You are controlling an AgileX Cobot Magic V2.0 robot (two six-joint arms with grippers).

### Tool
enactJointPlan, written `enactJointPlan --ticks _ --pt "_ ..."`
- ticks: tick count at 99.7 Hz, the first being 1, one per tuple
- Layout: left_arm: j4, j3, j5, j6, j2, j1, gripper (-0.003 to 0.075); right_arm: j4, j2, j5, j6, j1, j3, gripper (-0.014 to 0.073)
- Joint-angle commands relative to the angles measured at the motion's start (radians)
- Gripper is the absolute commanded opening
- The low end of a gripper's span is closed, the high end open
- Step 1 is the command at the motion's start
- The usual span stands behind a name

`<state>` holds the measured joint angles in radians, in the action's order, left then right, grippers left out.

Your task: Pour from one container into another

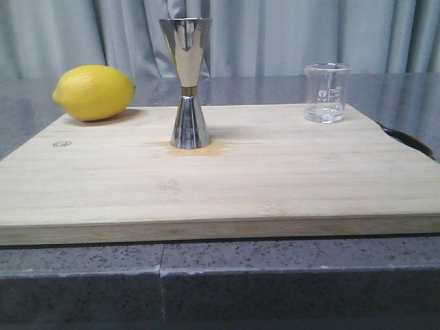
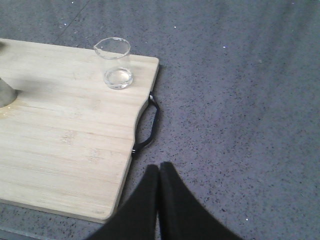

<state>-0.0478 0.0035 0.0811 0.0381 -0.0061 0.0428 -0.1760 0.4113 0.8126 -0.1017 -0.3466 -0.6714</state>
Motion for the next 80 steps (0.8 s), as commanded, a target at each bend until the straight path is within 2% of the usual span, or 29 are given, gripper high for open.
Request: enactJointPlan --ticks 1,80 --pt "-0.017 0.005 -0.081 0.012 -0.025 -0.001 -0.0019 -0.016 0.004 -0.064 0.006 -0.002 -0.024 -0.0071" --pt "-0.017 0.005 -0.081 0.012 -0.025 -0.001 -0.0019 -0.026 -0.021 -0.086 0.006 0.004 -0.004 -0.0071"
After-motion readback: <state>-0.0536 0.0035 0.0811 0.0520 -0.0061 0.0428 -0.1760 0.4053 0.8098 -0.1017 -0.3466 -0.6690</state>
